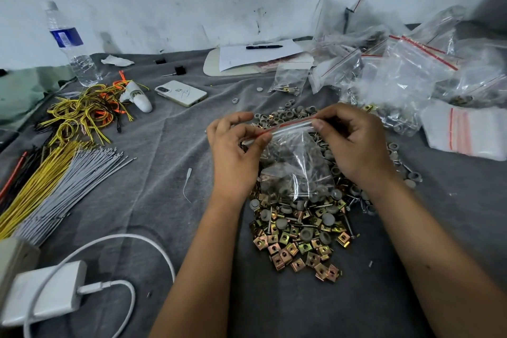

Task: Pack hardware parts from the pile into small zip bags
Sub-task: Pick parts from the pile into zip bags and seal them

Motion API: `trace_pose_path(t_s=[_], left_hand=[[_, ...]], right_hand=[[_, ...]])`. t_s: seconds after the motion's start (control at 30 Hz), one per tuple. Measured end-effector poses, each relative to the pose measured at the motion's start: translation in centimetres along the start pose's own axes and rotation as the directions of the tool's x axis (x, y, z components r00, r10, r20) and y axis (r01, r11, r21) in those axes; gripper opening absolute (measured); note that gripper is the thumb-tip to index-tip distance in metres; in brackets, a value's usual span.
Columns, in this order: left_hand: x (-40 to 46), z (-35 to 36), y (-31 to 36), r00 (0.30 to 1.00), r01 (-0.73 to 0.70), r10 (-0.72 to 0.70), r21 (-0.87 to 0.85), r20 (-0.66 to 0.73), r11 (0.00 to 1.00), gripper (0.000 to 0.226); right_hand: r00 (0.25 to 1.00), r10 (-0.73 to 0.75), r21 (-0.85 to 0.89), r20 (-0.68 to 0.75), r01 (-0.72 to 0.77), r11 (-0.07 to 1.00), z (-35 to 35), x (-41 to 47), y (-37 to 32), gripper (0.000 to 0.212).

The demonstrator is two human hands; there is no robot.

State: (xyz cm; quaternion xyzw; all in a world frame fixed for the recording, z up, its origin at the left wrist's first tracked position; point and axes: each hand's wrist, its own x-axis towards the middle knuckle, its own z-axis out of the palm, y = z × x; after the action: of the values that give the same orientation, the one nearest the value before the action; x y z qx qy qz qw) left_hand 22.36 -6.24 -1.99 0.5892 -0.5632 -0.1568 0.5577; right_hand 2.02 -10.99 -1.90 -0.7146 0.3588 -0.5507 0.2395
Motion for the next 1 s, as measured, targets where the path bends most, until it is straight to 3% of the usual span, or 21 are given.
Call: trace_pose_path(t_s=[0.17,0.33,0.53,0.73,0.87,1.0], left_hand=[[0.1,-0.1,-0.3,0.997,0.076,-0.077,-0.08,-0.007,0.994,0.01],[0.2,-0.3,-0.2,0.995,0.082,-0.08,-0.027,0.067,0.996,0.016],[0.2,0.0,-0.3,1.0,0.01,-0.01,-0.001,0.012,1.0,0.016],[0.4,-0.1,-1.4,0.99,0.124,-0.134,-0.195,-0.039,0.973,0.012],[0.4,-0.1,-1.4,0.997,0.059,-0.067,-0.169,-0.042,0.984,0.022],[0.5,0.0,-1.4,0.997,0.009,-0.024,-0.193,-0.074,0.981,0.016]], right_hand=[[0.999,0.048,0.027,-0.022,-0.047,0.999,-0.3,0.1,0.4,0.007],[0.997,0.068,0.062,-0.039,-0.066,0.996,-0.5,0.1,0.5,0.011],[0.998,0.066,0.076,-0.017,-0.065,0.995,-0.4,0.1,0.4,0.009],[0.995,0.084,0.118,-0.055,-0.077,0.99,-0.5,0.2,0.2,0.017],[0.996,0.078,0.124,-0.05,-0.071,0.99,-0.5,0.2,0.0,0.018],[0.995,0.094,0.147,-0.037,-0.088,0.985,-0.4,0.2,-0.1,0.016]])
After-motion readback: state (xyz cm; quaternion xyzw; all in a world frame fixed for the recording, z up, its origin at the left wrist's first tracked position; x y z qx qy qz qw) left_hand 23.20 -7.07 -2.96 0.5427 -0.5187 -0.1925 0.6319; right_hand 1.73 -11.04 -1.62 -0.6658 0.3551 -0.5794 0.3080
